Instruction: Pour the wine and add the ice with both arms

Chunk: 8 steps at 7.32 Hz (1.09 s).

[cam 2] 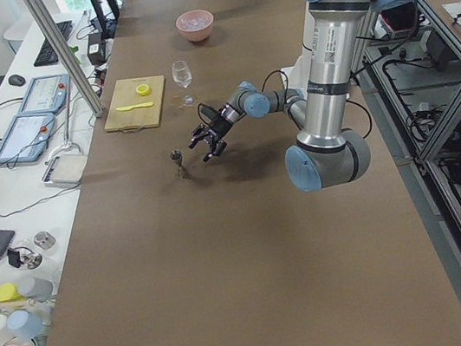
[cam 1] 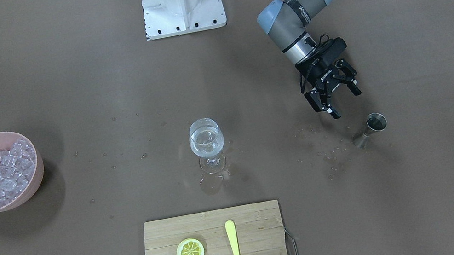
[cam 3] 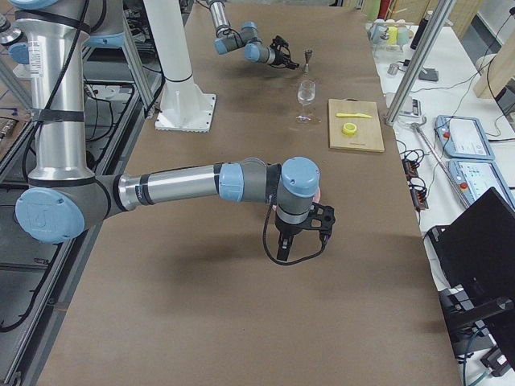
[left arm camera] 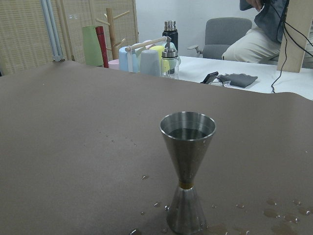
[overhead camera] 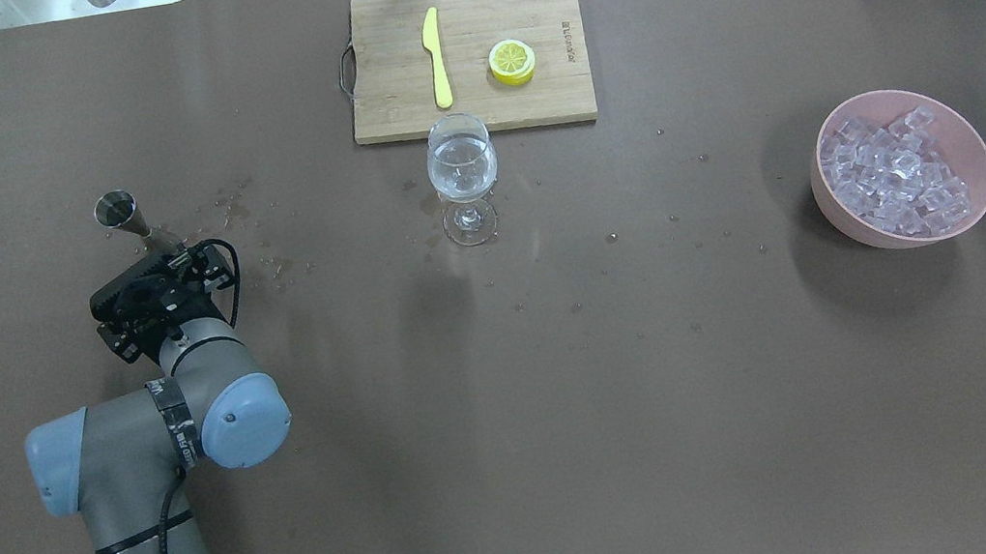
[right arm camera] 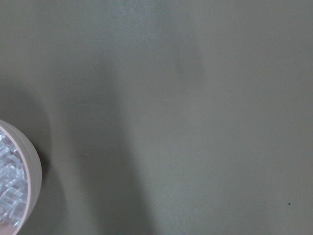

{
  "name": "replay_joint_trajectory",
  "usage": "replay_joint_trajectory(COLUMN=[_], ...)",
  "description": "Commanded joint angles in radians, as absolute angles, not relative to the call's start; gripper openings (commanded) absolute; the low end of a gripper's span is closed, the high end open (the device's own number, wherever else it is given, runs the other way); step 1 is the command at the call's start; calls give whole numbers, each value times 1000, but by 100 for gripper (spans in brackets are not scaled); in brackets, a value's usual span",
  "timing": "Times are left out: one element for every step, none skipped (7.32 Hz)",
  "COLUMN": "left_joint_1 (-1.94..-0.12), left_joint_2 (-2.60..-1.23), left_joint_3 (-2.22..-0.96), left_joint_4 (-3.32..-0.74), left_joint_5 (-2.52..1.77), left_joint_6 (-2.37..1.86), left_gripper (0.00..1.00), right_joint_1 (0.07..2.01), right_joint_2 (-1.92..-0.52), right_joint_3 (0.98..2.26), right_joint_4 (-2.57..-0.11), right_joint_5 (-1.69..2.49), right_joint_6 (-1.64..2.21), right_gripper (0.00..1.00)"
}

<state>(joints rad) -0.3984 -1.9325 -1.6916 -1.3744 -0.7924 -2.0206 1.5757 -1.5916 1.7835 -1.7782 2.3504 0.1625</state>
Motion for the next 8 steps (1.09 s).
replay_joint_trajectory(left_joint_1=[-436,-440,-442,-455,-469,-472,-472,-472], left_joint_2=[-2000,-2011,-2014,-2019,-2020,-2022,-2023,-2028], left_joint_3=[-1591,-1579,-1568,-1551,-1530,-1513,-1508,-1482], left_joint_4=[-1376,-1376,-1377,-1378,-1378,-1379,-1379,-1385], left_joint_5=[-792,-792,-792,-790,-788,-766,-765,-762], left_joint_6=[-2017,-2017,-2016,-2016,-2016,-2016,-2023,-2032], left_gripper=[98,98,98,98,98,98,98,98], right_joint_1=[1575,1575,1575,1575,1575,1575,1575,1575], right_joint_2=[-1589,-1588,-1588,-1588,-1588,-1588,-1588,-1588], right_joint_3=[1782,1781,1779,1782,1782,1784,1784,1783], right_joint_4=[-1779,-1779,-1779,-1779,-1779,-1779,-1779,-1779], right_joint_5=[2352,2352,2350,2353,2353,2353,2353,2353], right_joint_6=[167,167,167,167,167,167,167,167], right_gripper=[100,100,100,100,100,100,100,100])
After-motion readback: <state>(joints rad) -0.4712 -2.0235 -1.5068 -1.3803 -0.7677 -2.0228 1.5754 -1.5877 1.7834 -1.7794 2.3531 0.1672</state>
